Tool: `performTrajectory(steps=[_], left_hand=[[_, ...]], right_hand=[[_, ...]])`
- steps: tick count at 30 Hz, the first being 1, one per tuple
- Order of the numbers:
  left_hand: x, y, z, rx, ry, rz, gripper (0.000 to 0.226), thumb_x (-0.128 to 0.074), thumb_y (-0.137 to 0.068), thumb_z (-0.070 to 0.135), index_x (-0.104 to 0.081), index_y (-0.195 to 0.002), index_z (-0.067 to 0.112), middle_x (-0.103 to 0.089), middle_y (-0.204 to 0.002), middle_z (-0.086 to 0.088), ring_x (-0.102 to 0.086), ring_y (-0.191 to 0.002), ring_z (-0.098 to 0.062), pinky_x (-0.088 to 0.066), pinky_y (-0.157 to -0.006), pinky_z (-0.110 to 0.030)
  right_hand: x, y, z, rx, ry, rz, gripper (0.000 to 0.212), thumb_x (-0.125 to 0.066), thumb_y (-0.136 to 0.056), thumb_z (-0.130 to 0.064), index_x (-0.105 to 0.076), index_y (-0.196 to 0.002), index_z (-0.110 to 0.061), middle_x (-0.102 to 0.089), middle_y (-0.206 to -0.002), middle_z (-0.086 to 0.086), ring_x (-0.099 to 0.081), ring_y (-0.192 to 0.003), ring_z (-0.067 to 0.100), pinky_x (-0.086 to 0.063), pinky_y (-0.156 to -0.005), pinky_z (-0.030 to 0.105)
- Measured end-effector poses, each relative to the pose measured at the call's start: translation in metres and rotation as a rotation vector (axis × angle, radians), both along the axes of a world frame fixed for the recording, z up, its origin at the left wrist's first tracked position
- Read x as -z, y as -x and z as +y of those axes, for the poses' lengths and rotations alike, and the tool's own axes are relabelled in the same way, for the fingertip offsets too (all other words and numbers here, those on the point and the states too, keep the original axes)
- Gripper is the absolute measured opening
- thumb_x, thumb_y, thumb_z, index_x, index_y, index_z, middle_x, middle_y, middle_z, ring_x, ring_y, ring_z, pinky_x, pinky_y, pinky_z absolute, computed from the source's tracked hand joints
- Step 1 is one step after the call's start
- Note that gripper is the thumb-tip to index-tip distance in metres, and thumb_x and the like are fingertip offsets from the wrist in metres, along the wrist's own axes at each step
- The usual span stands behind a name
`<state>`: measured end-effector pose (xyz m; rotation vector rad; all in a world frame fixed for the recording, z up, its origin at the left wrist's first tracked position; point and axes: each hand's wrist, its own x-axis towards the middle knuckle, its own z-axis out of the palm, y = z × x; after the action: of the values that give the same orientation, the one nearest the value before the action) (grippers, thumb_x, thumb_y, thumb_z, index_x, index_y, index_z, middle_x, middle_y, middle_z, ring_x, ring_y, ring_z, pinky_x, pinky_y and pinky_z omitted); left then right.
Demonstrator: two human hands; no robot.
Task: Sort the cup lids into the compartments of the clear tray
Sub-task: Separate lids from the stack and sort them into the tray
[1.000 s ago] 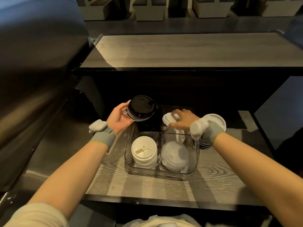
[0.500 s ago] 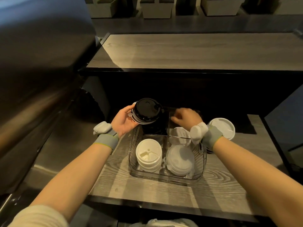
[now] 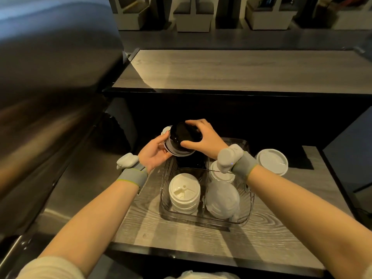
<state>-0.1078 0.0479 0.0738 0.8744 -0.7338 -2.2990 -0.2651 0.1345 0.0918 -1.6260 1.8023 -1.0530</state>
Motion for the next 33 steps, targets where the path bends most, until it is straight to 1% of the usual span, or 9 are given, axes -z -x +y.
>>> performTrajectory(steps=[3, 6, 10, 16, 21, 25, 29, 31, 33], left_hand=[[-0.002, -0.006, -0.004, -0.002, -0.034, -0.005, 0.021, -0.042, -0.098, 0.013, -0.06, -0.092, 0.006, -0.071, -0.07, -0.005, -0.069, -0.066, -0.013, -0.058, -0.065, -0.025], [-0.004, -0.014, -0.012, -0.045, -0.067, 0.012, 0.019, -0.042, -0.097, 0.012, -0.059, -0.093, 0.005, -0.071, -0.067, -0.006, -0.069, -0.061, -0.013, -0.058, -0.064, -0.024], [-0.004, -0.028, -0.027, -0.132, -0.099, 0.035, 0.019, -0.044, -0.097, 0.013, -0.059, -0.092, 0.002, -0.072, -0.067, -0.008, -0.07, -0.06, -0.014, -0.059, -0.061, -0.024], [-0.001, -0.042, -0.039, -0.195, -0.122, 0.036, 0.019, -0.047, -0.096, 0.013, -0.061, -0.092, 0.0, -0.071, -0.07, -0.008, -0.07, -0.063, -0.015, -0.058, -0.064, -0.025], [0.0, -0.039, -0.04, -0.183, -0.111, 0.002, 0.019, -0.046, -0.097, 0.014, -0.06, -0.092, 0.001, -0.071, -0.071, -0.008, -0.068, -0.061, -0.013, -0.057, -0.064, -0.023], [0.003, -0.038, -0.04, -0.16, -0.09, -0.032, 0.018, -0.047, -0.096, 0.014, -0.06, -0.095, 0.002, -0.068, -0.082, -0.009, -0.069, -0.063, -0.014, -0.057, -0.066, -0.025], [0.001, -0.032, -0.035, -0.129, -0.072, -0.052, 0.017, -0.046, -0.096, 0.012, -0.059, -0.095, 0.002, -0.07, -0.075, -0.01, -0.07, -0.062, -0.014, -0.059, -0.06, -0.025], [0.001, -0.026, -0.031, -0.108, -0.045, -0.064, 0.016, -0.045, -0.097, 0.012, -0.058, -0.099, 0.002, -0.069, -0.08, -0.01, -0.068, -0.07, -0.015, -0.059, -0.064, -0.027], [-0.002, -0.017, -0.025, -0.072, -0.004, -0.09, 0.019, -0.045, -0.097, 0.013, -0.053, -0.111, 0.004, -0.062, -0.094, -0.01, -0.061, -0.084, -0.016, -0.054, -0.078, -0.029]], right_hand=[[-0.004, 0.002, 0.001, 0.034, 0.015, -0.15, 0.059, -0.068, -0.082, -0.026, -0.042, -0.134, -0.02, -0.041, -0.13, 0.006, -0.04, -0.115, 0.013, -0.036, -0.098, 0.024], [-0.004, 0.009, 0.0, 0.123, 0.02, -0.145, 0.051, -0.065, -0.083, -0.026, -0.044, -0.13, -0.022, -0.039, -0.13, 0.008, -0.038, -0.121, 0.021, -0.035, -0.099, 0.028], [0.01, 0.018, -0.003, 0.185, -0.092, 0.052, 0.053, -0.065, -0.079, -0.025, -0.046, -0.128, -0.022, -0.037, -0.131, 0.009, -0.031, -0.125, 0.024, -0.03, -0.096, 0.028], [0.042, 0.007, -0.015, -0.07, -0.28, 0.376, 0.067, -0.072, -0.075, -0.034, -0.043, -0.134, -0.019, -0.037, -0.137, 0.008, -0.03, -0.128, 0.025, -0.033, -0.103, 0.033], [0.059, 0.001, -0.021, -0.197, -0.35, 0.598, 0.064, -0.069, -0.077, -0.039, -0.046, -0.133, -0.018, -0.032, -0.146, 0.007, -0.03, -0.132, 0.026, -0.038, -0.104, 0.04], [0.056, 0.008, -0.019, -0.151, -0.386, 0.508, 0.057, -0.064, -0.08, -0.045, -0.05, -0.13, -0.022, -0.027, -0.15, 0.004, -0.024, -0.137, 0.025, -0.031, -0.108, 0.04], [0.03, 0.009, -0.016, 0.069, -0.049, 0.24, 0.038, -0.056, -0.088, -0.039, -0.057, -0.118, -0.016, -0.05, -0.125, 0.005, -0.044, -0.12, 0.021, -0.035, -0.095, 0.027], [0.015, 0.001, -0.016, 0.057, 0.032, 0.085, 0.046, -0.059, -0.086, -0.04, -0.049, -0.126, -0.019, -0.049, -0.128, 0.003, -0.043, -0.121, 0.017, -0.033, -0.095, 0.024], [0.006, -0.007, -0.015, -0.022, -0.001, 0.072, 0.066, -0.064, -0.081, -0.044, -0.037, -0.136, -0.023, -0.039, -0.14, 0.001, -0.033, -0.127, 0.013, -0.028, -0.1, 0.025]])
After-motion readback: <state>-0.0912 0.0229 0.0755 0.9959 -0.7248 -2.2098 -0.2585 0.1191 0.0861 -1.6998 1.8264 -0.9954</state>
